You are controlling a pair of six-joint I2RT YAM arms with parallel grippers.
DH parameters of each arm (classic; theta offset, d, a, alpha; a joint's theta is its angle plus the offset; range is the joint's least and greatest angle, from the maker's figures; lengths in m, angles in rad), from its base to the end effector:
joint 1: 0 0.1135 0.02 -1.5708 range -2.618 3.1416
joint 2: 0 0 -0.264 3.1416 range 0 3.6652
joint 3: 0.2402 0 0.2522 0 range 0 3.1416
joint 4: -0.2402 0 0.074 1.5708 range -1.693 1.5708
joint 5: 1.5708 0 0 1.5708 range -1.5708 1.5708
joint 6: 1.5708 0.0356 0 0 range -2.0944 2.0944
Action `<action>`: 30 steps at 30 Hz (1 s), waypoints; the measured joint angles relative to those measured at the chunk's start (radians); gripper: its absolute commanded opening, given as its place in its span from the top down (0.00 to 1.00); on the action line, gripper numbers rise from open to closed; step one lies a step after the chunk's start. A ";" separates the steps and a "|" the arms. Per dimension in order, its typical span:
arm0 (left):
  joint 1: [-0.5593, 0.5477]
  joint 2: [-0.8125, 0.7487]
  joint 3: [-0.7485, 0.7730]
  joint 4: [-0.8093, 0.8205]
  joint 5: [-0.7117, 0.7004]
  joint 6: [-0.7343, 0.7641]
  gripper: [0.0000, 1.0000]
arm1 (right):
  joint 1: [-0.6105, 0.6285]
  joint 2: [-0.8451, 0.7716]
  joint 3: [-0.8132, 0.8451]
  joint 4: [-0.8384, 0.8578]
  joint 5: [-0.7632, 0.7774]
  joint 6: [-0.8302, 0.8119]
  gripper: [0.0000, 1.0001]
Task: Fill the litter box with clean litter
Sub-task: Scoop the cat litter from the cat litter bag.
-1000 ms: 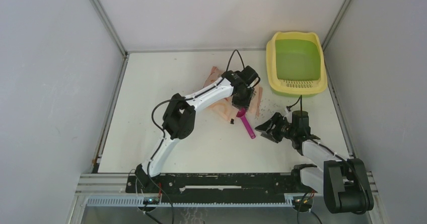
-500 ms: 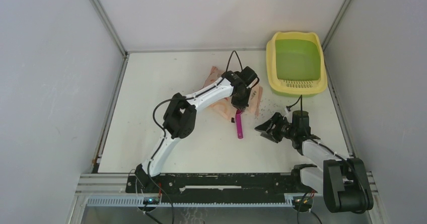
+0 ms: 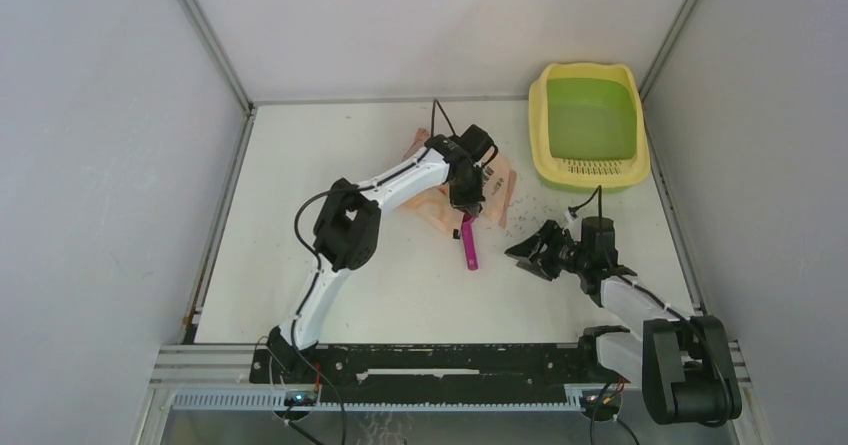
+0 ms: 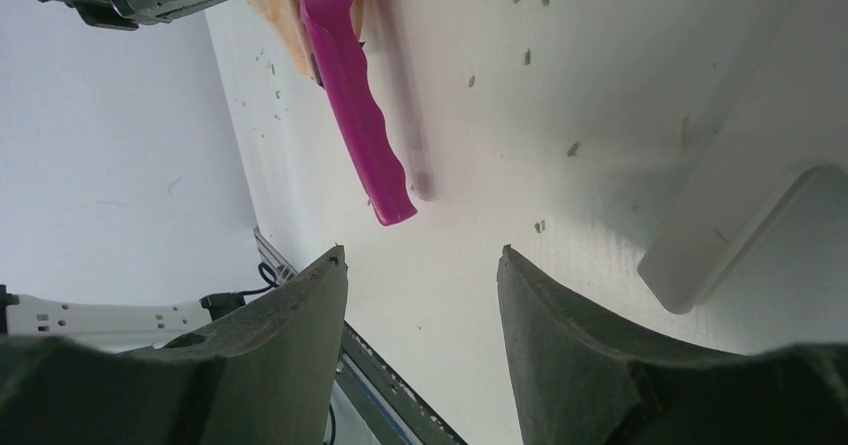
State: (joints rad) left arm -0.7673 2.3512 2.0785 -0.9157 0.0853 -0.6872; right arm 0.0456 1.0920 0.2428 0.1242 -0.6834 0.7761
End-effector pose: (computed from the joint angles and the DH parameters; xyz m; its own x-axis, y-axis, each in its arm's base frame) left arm 0.3568 -0.3483 0.1913 -0.9695 0.0569 -0.2383 0.1287 0.9459 -0.2978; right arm 0.1801 0.0307 0.1362 -0.8282 0.5060 -0.2408 0.1019 0.5586 0.8232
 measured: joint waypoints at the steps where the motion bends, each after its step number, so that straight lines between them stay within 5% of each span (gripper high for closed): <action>1: 0.004 0.000 0.000 -0.003 0.002 -0.017 0.99 | 0.000 0.000 0.002 0.000 -0.002 0.000 0.36; 18: 0.068 0.000 0.002 -0.185 0.042 -0.314 1.00 | 0.016 0.101 0.048 0.095 -0.016 -0.003 0.27; 30: 0.100 0.007 0.002 -0.262 0.079 -0.431 1.00 | 0.254 0.192 0.047 0.323 0.099 0.072 0.26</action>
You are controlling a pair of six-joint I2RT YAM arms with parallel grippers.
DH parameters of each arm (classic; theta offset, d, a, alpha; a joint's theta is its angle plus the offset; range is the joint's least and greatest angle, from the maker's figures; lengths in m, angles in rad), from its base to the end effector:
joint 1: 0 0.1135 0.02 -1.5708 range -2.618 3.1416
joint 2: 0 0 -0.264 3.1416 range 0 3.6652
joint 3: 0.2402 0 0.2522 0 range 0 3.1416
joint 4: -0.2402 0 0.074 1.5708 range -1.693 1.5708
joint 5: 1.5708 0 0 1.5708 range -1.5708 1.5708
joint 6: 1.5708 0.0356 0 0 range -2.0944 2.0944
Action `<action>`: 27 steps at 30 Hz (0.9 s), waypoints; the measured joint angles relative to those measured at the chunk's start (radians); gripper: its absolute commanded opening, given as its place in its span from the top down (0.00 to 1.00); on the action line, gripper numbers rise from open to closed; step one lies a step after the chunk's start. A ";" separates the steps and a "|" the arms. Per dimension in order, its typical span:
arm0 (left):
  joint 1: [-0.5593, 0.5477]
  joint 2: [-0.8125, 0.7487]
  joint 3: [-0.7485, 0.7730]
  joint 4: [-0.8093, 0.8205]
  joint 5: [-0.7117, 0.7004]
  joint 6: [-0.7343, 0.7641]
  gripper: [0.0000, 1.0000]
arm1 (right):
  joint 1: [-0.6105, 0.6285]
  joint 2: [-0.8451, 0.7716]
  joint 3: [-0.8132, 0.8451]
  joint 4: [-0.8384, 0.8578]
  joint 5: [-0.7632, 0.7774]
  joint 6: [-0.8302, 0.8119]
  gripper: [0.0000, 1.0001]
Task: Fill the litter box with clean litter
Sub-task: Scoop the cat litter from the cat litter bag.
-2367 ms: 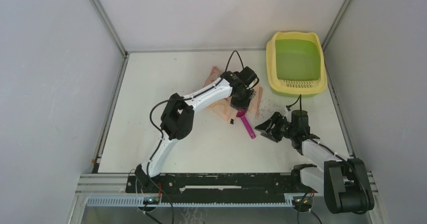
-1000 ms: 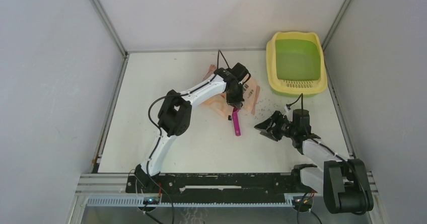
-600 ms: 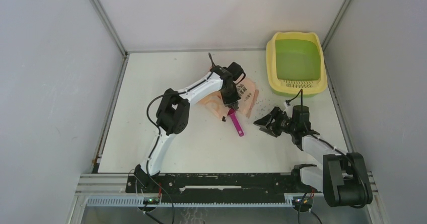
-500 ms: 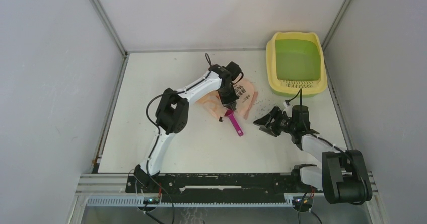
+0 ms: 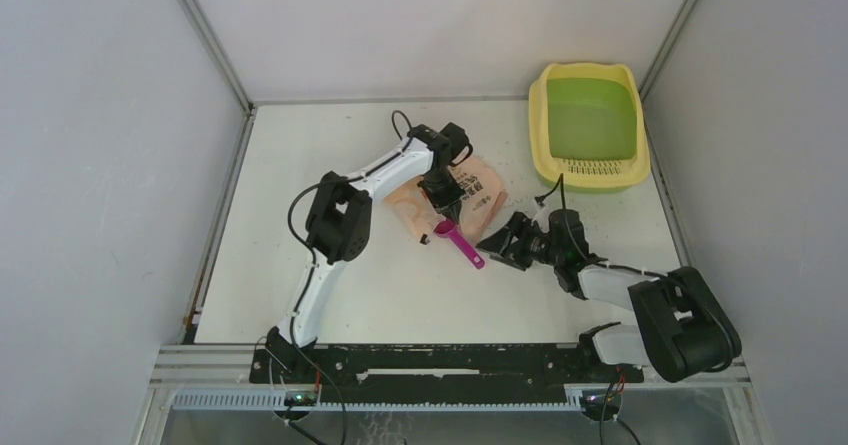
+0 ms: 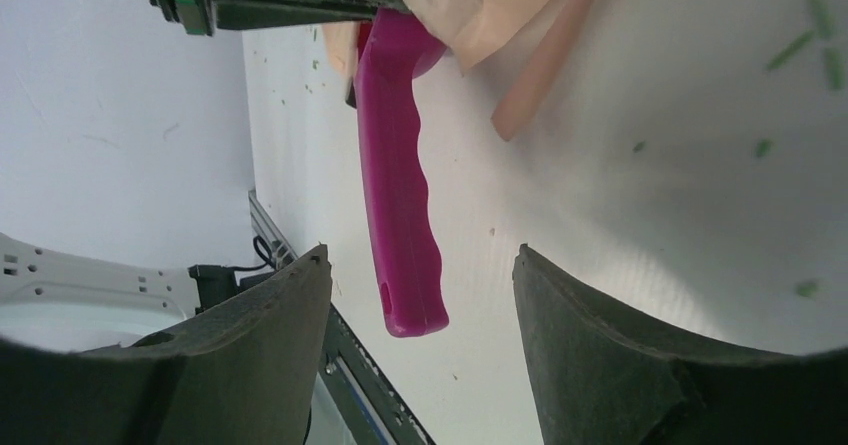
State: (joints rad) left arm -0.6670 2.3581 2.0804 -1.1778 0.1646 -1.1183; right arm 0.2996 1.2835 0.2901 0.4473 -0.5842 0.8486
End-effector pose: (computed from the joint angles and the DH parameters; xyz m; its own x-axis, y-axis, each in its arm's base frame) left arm 0.3669 -0.2963 0.1820 -0.9034 -0.4179 0.0961 -0.4286 0.8864 -0.1746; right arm 0.2023 0.0830 0.1403 -0.8506 0.3923 -0.3500 -0.0881 0.5499 0.8306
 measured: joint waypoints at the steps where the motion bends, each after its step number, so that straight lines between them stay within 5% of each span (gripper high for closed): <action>1: 0.001 0.000 -0.001 0.001 0.005 -0.006 1.00 | 0.019 0.021 0.000 0.019 0.005 0.013 0.26; 14: 0.034 -0.008 -0.085 0.101 0.139 -0.090 1.00 | 0.103 0.204 0.000 0.235 0.057 0.146 0.36; 27: 0.051 -0.035 -0.173 0.186 0.228 -0.167 1.00 | 0.137 0.188 0.000 0.257 0.186 0.180 0.44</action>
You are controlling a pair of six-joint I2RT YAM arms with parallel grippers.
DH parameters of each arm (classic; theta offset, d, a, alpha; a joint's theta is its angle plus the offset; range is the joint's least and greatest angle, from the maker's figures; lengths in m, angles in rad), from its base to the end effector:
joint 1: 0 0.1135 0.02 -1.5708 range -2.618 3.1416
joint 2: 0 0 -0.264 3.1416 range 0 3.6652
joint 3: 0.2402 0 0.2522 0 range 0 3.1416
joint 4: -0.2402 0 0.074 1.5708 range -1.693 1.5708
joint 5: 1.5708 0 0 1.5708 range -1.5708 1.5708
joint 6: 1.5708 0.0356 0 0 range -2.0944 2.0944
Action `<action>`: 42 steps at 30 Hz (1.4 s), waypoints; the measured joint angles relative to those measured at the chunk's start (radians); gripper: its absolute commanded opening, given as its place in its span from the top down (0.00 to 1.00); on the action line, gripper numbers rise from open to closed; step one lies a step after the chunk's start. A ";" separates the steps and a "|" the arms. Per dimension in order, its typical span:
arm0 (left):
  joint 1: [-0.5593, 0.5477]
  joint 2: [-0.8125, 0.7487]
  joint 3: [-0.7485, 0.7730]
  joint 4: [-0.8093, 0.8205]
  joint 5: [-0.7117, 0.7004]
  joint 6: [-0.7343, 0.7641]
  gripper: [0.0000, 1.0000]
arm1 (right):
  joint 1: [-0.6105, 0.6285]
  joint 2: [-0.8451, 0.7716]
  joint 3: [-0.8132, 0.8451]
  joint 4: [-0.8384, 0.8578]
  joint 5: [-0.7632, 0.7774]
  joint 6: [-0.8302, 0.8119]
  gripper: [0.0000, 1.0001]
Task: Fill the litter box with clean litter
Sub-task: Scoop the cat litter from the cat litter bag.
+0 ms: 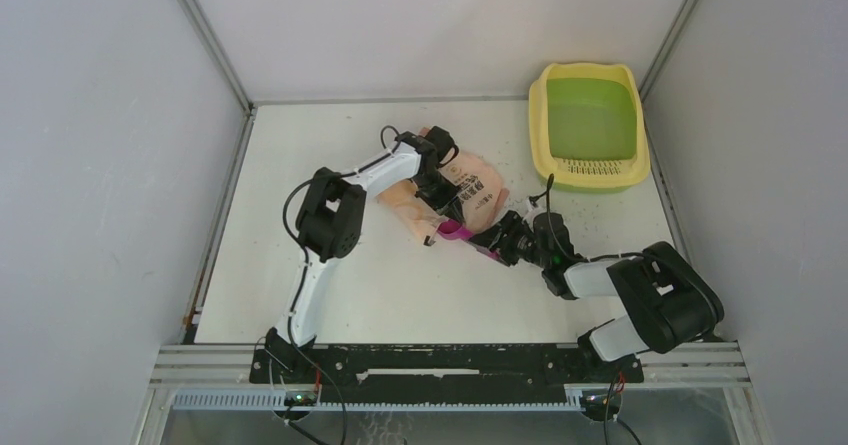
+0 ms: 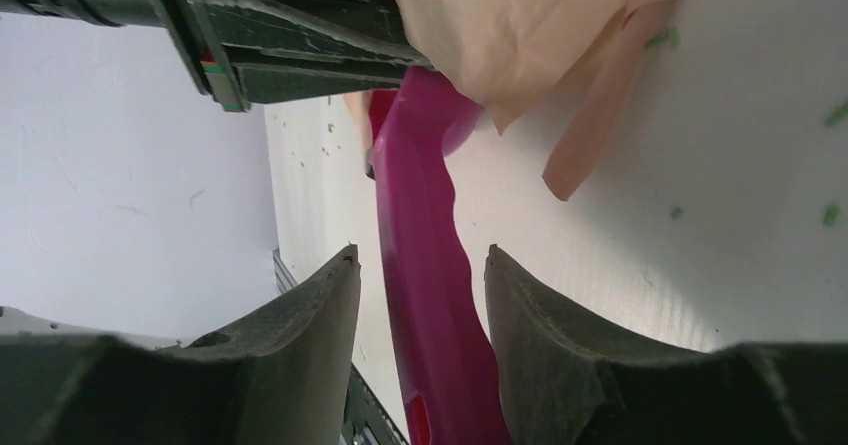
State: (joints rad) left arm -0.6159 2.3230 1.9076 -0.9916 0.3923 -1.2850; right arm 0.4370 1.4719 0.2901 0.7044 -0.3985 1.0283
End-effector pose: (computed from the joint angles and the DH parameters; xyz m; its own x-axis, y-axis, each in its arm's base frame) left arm 0.3726 -0.2804 0.1568 -0.7880 -0.5284 0.3159 -0.6078 0.7493 -0.2628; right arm 0.2091 0.1129 0.1232 -0.8164 0.4898 -0.3059 -0.0061 0.5223 0.8527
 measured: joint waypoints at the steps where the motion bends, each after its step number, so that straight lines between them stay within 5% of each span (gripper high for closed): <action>1: 0.000 -0.001 -0.004 0.004 0.004 -0.003 1.00 | 0.001 -0.008 0.000 -0.001 0.006 0.003 0.44; 14: 0.010 -0.015 -0.042 0.044 0.031 -0.037 1.00 | 0.002 -0.036 0.000 -0.014 0.054 0.035 0.56; 25: 0.015 -0.027 -0.055 0.066 0.041 -0.032 1.00 | 0.003 -0.021 0.000 0.023 0.049 0.056 0.86; 35: 0.019 -0.053 -0.113 0.194 0.088 0.042 0.97 | 0.002 -0.018 0.000 0.017 0.050 0.057 0.90; 39: 0.019 -0.063 -0.143 0.287 0.128 0.092 0.88 | 0.002 -0.032 0.001 -0.008 0.059 0.055 0.90; 42: 0.019 -0.083 -0.197 0.370 0.149 0.111 0.68 | 0.000 -0.044 0.001 -0.028 0.063 0.053 0.90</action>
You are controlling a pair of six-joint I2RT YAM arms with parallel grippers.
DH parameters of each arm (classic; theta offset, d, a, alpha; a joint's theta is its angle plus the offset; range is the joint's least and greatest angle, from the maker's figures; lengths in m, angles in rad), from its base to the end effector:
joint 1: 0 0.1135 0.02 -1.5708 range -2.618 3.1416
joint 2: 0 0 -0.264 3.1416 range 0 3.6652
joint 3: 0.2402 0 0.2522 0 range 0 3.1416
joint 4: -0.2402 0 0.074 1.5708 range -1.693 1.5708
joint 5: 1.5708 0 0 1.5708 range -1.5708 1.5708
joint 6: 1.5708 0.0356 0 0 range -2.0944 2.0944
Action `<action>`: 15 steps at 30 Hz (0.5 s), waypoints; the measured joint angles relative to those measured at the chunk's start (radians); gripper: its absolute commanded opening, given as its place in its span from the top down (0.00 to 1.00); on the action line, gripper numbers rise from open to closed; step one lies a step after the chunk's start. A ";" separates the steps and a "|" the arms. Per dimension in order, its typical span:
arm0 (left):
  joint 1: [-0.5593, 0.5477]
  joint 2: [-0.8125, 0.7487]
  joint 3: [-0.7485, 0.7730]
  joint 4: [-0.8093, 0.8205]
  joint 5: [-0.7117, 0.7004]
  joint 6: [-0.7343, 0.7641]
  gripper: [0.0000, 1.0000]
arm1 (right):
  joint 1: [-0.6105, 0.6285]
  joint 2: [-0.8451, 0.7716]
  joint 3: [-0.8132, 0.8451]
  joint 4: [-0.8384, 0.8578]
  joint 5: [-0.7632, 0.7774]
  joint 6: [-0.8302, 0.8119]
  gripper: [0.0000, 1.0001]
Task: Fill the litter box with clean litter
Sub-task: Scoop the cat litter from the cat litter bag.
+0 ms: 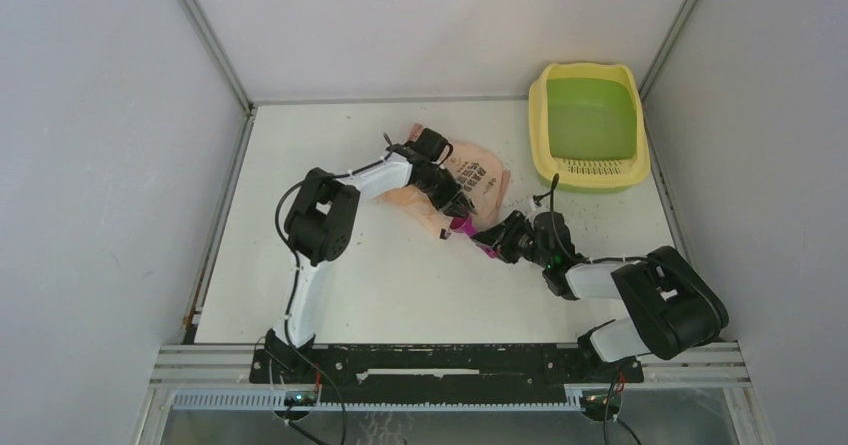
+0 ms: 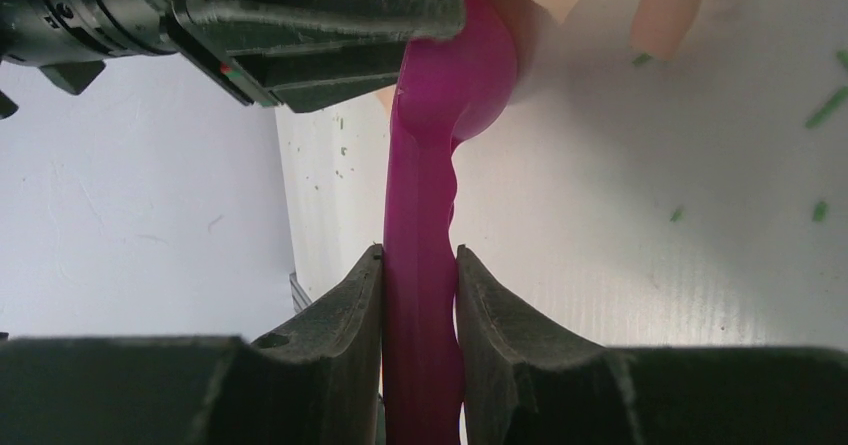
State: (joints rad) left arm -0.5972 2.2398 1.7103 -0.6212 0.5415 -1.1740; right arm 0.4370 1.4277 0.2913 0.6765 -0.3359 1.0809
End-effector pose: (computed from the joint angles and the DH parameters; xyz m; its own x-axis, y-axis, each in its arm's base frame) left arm 0.3767 -0.2784 0.1532 -0.8966 -0.3461 0.2764 -0.4429 0.7017 -0.5580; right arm 0.2091 0.1106 0.1301 -0.7779 0.5561 -0.2925 0.0409 0.5094 0.8595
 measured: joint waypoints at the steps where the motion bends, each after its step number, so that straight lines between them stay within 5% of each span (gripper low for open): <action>1: 0.000 -0.006 -0.017 0.030 0.005 0.004 0.63 | -0.002 -0.001 0.000 -0.001 -0.003 -0.001 0.90; 5: -0.004 -0.022 -0.062 0.103 0.018 0.030 0.44 | -0.016 -0.002 0.007 -0.009 -0.016 -0.002 0.91; 15: -0.005 -0.198 -0.089 0.149 0.018 0.114 0.30 | -0.106 0.045 0.018 0.043 -0.101 0.008 0.95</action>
State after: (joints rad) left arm -0.6025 2.0415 1.6211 -0.4721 0.5598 -1.0603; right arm 0.3313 1.4723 0.3088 0.7200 -0.4370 1.0885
